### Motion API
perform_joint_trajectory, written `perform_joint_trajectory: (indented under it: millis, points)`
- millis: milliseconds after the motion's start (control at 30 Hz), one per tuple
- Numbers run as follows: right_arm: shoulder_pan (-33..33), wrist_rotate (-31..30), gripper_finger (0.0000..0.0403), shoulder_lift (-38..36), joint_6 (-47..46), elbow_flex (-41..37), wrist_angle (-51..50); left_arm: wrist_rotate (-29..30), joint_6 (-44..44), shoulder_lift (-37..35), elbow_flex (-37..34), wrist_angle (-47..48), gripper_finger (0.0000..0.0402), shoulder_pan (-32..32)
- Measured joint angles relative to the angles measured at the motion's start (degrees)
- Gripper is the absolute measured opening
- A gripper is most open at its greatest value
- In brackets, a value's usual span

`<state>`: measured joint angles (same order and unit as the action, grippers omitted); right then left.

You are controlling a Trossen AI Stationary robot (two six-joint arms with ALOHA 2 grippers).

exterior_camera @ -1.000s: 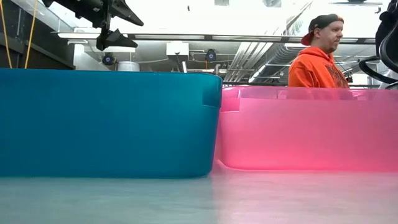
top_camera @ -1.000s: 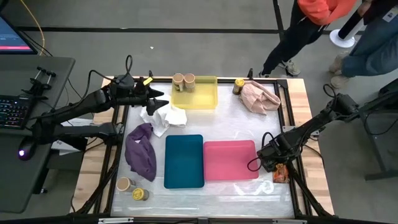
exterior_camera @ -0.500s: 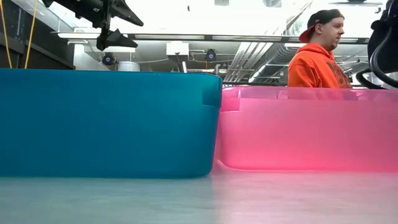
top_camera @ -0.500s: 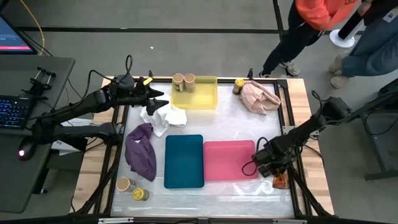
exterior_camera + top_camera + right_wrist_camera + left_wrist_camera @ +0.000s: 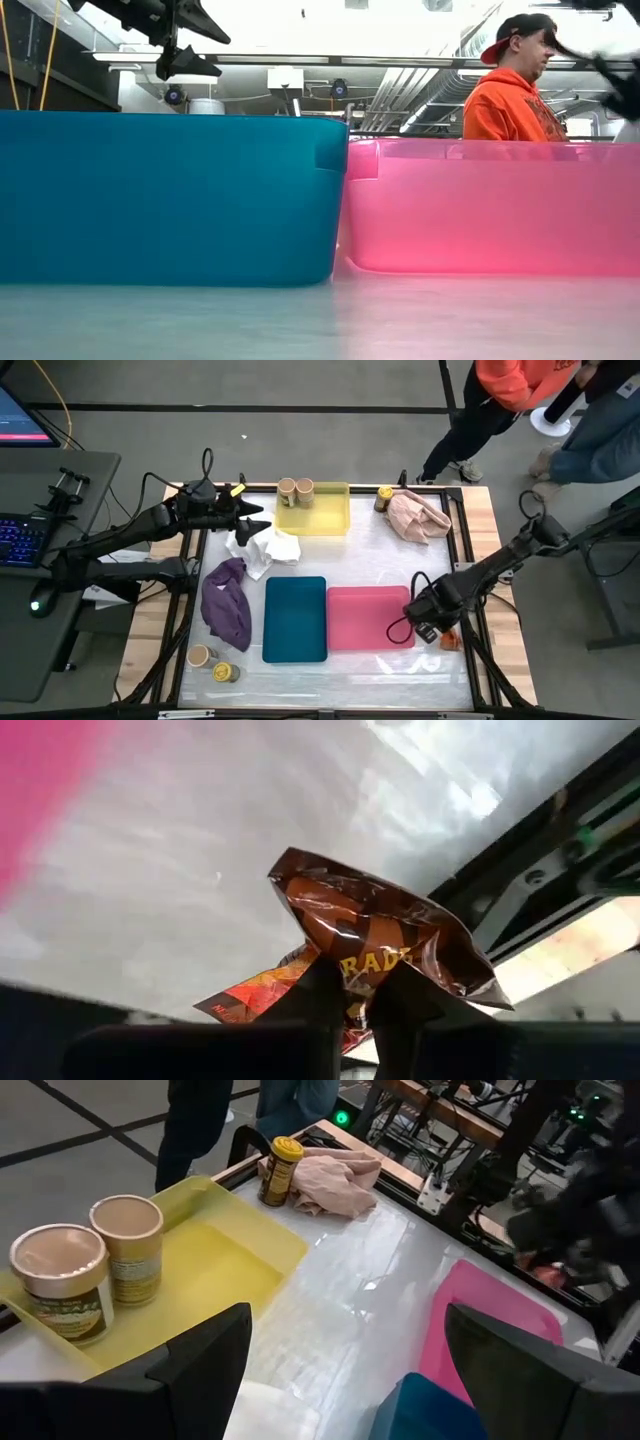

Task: Sort spices by type
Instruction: Put the bottom orange seasoning bag into the pink bin

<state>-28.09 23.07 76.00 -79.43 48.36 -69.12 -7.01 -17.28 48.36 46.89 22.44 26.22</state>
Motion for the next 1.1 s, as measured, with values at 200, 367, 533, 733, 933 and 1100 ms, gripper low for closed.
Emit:
perform_joint_trajectory:
  millis: [200,367,533,733,933,1100]
  points:
    - [3.1,-12.1,0.0018,-0.2,7.6,12.8,-4.1,0.3,0.5,0.0,0.0,0.0,0.032,0.0]
    - [8.7,-17.1,0.0022,4.1,27.9,21.3,-1.0,0.7,0.9,0.0,0.0,0.0,0.032,0.0]
    - [12.9,-17.0,0.0026,14.6,55.0,29.1,-5.3,0.9,0.9,0.0,0.0,0.0,0.032,0.0]
    - [14.1,-17.6,0.0025,28.4,80.7,37.2,-7.7,0.9,0.9,0.0,0.0,0.0,0.032,0.0]
    - [14.1,-21.3,0.0041,36.1,91.0,40.9,-10.2,2.1,0.9,0.0,0.0,0.0,0.032,0.0]
    - [13.9,-20.5,0.0045,37.8,91.9,40.8,-10.8,2.3,0.9,0.0,0.0,0.0,0.032,0.0]
